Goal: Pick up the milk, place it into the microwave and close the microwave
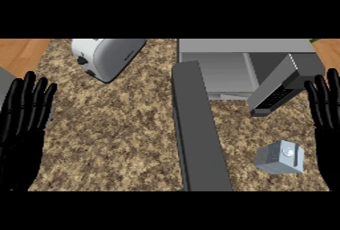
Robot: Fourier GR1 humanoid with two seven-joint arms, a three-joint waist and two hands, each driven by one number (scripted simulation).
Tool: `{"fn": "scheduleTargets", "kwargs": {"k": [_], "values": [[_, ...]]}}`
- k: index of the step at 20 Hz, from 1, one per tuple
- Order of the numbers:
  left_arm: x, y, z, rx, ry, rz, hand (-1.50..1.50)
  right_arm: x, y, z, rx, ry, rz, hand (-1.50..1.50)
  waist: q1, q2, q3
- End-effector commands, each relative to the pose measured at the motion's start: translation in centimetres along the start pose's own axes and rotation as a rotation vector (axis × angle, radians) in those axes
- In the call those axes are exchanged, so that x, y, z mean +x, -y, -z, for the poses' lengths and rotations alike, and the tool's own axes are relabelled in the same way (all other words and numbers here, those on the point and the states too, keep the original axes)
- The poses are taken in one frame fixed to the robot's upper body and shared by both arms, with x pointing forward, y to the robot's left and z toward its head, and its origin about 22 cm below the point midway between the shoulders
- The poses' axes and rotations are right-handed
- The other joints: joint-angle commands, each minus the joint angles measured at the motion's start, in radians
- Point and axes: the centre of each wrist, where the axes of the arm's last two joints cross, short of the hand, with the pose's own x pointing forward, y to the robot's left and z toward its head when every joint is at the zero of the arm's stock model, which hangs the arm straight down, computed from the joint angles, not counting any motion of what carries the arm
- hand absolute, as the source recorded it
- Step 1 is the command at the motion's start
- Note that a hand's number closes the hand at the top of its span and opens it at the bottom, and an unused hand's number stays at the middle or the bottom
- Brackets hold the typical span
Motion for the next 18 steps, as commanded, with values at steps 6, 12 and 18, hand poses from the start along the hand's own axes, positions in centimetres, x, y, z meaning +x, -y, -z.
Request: {"fn": "scheduleTargets", "kwargs": {"k": [6,12,18], "values": [[-0.2,1.3,-1.0,0.113,-0.003,0.115,-1.50,3.4,-2.5,-1.6,-0.132,0.005,-0.026,-1.50,0.011,-0.001,0.012],[-1.5,2.0,-4.3,0.172,-0.108,-0.089,-1.50,4.4,-3.6,-3.0,0.054,-0.082,0.219,-1.50,0.015,0.000,0.012],[0.2,-0.3,-6.7,0.165,-0.106,-0.081,-1.50,6.1,-4.8,-6.1,0.006,-0.053,0.162,-1.50,0.012,-0.002,0.012]]}}
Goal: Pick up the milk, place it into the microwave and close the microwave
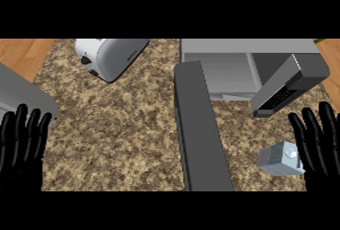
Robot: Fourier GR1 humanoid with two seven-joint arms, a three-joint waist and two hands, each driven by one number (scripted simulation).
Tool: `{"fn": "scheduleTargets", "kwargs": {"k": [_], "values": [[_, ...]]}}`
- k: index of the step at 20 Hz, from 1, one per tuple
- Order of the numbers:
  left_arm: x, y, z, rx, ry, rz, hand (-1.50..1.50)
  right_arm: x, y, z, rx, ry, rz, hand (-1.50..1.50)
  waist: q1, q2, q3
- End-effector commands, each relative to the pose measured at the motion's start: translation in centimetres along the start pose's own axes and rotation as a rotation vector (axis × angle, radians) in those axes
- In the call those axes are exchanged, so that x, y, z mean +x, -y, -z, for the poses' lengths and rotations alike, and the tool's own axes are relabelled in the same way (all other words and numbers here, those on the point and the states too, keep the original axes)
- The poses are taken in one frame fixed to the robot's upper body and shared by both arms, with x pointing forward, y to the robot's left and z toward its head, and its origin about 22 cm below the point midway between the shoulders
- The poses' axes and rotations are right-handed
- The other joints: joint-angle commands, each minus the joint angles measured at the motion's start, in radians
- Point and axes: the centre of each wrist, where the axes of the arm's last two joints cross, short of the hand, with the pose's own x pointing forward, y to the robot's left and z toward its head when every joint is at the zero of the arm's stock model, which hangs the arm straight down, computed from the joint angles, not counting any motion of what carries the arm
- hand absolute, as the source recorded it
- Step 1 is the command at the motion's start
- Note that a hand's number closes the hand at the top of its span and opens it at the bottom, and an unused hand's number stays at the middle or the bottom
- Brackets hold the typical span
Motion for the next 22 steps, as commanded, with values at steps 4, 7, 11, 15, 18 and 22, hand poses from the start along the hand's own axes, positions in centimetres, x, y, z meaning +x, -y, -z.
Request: {"fn": "scheduleTargets", "kwargs": {"k": [4,7,11,15,18,22], "values": [[0.5,-0.1,-2.9,0.006,0.002,-0.001,-1.50,0.0,0.3,-1.3,-0.122,0.007,-0.081,-1.50,0.001,0.000,0.000],[0.0,-1.5,-3.7,0.008,0.008,-0.004,-1.50,-1.9,1.0,-0.7,-0.163,-0.026,-0.117,-1.50,0.004,0.001,0.000],[0.8,-0.8,-3.7,-0.010,-0.005,-0.006,-1.50,-3.2,2.6,0.2,-0.218,-0.056,-0.145,-1.50,0.004,0.001,0.001],[1.5,-1.3,-5.6,-0.004,0.001,-0.025,-1.50,-4.2,5.0,-0.8,-0.246,-0.096,-0.142,-1.50,0.007,0.001,0.001],[1.5,-0.7,-6.3,0.001,-0.023,0.003,-1.50,-7.5,5.3,-1.6,-0.269,-0.104,-0.124,-1.50,0.007,0.000,0.001],[0.9,-1.7,-4.4,-0.013,-0.006,-0.012,-1.50,-7.5,6.6,-2.6,-0.285,-0.141,-0.175,-1.50,-0.001,0.001,0.001]]}}
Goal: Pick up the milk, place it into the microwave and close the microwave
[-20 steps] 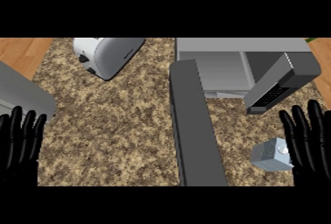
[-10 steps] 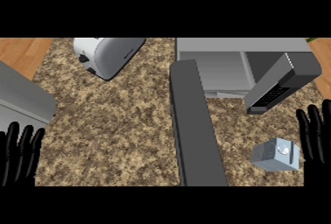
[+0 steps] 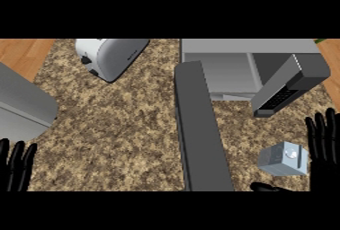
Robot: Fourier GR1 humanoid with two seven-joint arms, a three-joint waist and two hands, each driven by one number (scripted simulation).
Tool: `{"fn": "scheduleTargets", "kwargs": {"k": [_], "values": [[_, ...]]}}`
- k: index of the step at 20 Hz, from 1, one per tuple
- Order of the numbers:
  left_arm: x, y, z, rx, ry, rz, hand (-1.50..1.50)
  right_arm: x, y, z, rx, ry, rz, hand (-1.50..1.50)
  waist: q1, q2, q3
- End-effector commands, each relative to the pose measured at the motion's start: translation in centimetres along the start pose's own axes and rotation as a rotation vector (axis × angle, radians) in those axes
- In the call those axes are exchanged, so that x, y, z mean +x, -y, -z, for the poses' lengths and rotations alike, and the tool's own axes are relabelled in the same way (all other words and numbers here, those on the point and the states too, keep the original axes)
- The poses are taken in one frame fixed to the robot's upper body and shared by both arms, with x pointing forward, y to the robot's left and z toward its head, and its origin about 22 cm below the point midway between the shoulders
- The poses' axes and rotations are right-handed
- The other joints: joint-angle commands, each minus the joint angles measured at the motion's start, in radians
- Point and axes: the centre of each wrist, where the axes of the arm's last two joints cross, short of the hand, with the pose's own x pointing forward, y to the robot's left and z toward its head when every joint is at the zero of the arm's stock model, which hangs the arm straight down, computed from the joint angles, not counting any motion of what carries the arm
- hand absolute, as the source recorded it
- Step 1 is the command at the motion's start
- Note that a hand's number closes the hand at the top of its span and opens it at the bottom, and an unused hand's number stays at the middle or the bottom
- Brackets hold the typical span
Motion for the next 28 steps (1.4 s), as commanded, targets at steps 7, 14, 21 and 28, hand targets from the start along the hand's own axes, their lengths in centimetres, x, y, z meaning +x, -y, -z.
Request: {"fn": "scheduleTargets", "kwargs": {"k": [7,14,21,28], "values": [[-1.0,-0.8,-0.5,-0.006,-0.016,-0.004,-1.50,-5.3,4.7,-2.0,-0.073,-0.045,-0.053,-1.50,-0.003,0.000,0.000],[-0.2,-0.7,-0.6,-0.008,-0.002,0.015,-1.50,-7.8,6.4,-2.9,-0.087,-0.088,-0.082,-1.50,-0.003,0.000,0.000],[-0.7,-0.3,-1.7,-0.004,0.013,-0.002,-1.50,-12.0,8.6,-5.0,-0.060,-0.075,-0.067,-1.50,-0.001,0.000,0.000],[0.2,0.0,-1.1,-0.010,-0.011,-0.006,-1.50,-13.3,7.9,-3.8,-0.041,-0.045,-0.085,-1.50,-0.001,0.001,0.000]]}}
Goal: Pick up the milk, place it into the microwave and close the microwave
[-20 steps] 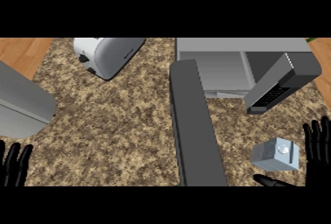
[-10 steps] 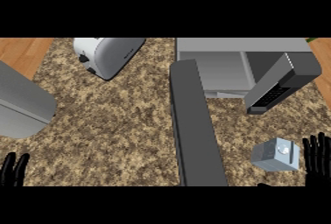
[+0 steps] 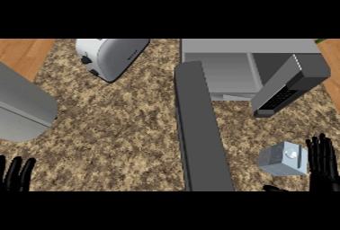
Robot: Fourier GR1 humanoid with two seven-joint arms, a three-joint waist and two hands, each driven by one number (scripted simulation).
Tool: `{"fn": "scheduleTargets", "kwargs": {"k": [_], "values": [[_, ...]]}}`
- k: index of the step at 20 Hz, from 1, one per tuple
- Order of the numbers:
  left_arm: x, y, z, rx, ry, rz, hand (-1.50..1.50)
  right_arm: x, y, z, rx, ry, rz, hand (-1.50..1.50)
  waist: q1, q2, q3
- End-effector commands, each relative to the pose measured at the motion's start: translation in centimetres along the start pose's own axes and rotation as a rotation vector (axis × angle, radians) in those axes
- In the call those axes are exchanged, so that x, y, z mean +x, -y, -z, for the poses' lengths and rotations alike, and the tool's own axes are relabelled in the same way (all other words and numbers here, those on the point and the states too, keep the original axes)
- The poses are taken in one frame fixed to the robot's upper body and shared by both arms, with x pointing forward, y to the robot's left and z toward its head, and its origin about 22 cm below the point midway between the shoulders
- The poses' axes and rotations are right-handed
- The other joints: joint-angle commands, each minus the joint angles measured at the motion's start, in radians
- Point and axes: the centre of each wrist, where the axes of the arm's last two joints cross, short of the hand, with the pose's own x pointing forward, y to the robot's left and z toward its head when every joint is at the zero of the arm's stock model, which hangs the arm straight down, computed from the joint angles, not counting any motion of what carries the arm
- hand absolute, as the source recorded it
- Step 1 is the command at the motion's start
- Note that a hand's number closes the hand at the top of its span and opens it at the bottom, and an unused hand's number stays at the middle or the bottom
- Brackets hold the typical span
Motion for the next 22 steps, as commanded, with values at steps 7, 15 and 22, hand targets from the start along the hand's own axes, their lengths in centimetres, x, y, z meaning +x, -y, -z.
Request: {"fn": "scheduleTargets", "kwargs": {"k": [7,15,22], "values": [[1.6,-1.1,-1.3,-0.006,-0.001,-0.001,-1.50,-5.5,-1.0,0.9,-0.044,-0.030,-0.058,-1.50,0.011,0.001,0.001],[-0.1,-0.4,0.0,-0.004,-0.016,0.003,-1.50,-6.9,5.7,2.1,-0.151,-0.085,-0.190,-1.50,0.002,0.001,0.001],[-0.1,-1.9,0.1,0.009,-0.005,-0.009,-1.50,-8.5,5.3,1.4,0.114,-0.105,0.097,-1.50,0.007,0.001,0.001]]}}
